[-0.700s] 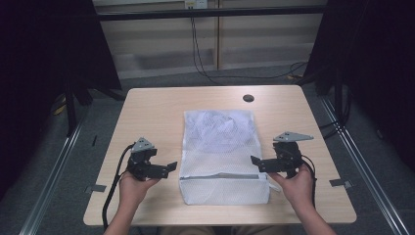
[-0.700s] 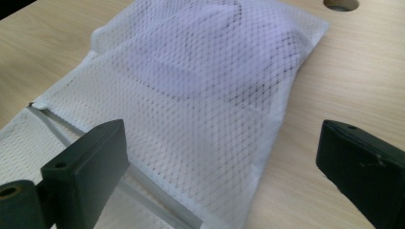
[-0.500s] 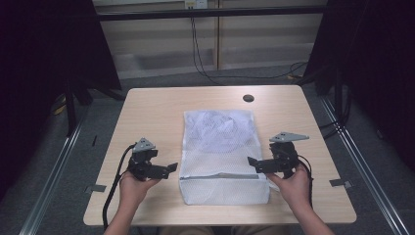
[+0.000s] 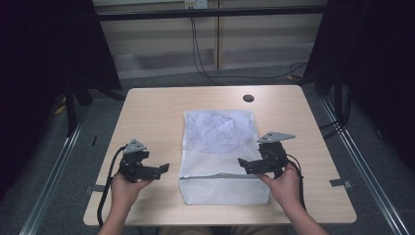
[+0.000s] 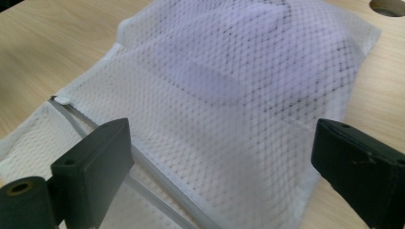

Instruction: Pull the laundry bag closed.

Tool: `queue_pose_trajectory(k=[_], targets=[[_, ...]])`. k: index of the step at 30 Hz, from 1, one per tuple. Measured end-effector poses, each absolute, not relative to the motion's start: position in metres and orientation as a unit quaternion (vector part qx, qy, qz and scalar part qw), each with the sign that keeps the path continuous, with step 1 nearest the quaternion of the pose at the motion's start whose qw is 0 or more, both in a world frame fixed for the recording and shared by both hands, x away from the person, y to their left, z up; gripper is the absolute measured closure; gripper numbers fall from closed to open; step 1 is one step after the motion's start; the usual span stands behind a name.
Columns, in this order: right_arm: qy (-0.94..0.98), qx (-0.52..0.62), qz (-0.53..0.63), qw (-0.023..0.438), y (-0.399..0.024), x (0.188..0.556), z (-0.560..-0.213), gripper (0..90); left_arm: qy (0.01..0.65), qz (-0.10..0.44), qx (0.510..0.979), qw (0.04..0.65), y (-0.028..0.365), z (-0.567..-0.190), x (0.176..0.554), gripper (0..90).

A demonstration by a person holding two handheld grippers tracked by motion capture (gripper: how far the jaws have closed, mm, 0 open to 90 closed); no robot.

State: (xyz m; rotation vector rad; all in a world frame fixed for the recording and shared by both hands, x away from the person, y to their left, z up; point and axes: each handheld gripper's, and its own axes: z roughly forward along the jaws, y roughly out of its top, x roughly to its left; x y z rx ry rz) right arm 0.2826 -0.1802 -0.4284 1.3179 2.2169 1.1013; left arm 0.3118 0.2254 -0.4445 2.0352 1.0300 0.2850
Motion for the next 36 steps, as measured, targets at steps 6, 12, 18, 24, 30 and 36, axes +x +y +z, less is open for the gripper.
queue_pose_trajectory(k=[6,12,18,24,30,36], targets=[[0.786,0.452,0.391,0.157,-0.167,0.286,-0.429,9.6,0.41,0.117,0.808,0.408,0.227,-0.443,0.31,6.0],[0.795,0.442,0.39,0.142,-0.153,0.289,-0.429,11.0,0.408,0.116,0.811,0.404,0.227,-0.444,0.31,6.1],[0.8,0.438,0.39,0.129,-0.142,0.291,-0.43,12.4,0.407,0.116,0.814,0.398,0.228,-0.444,0.31,6.4],[0.802,0.434,0.394,0.118,-0.129,0.294,-0.432,13.8,0.41,0.117,0.811,0.4,0.231,-0.444,0.31,6.5],[0.803,0.428,0.399,0.111,-0.118,0.297,-0.433,14.2,0.41,0.117,0.811,0.4,0.234,-0.443,0.309,6.7],[0.805,0.426,0.398,0.106,-0.11,0.297,-0.433,14.4,0.41,0.118,0.811,0.4,0.235,-0.442,0.308,6.7]])
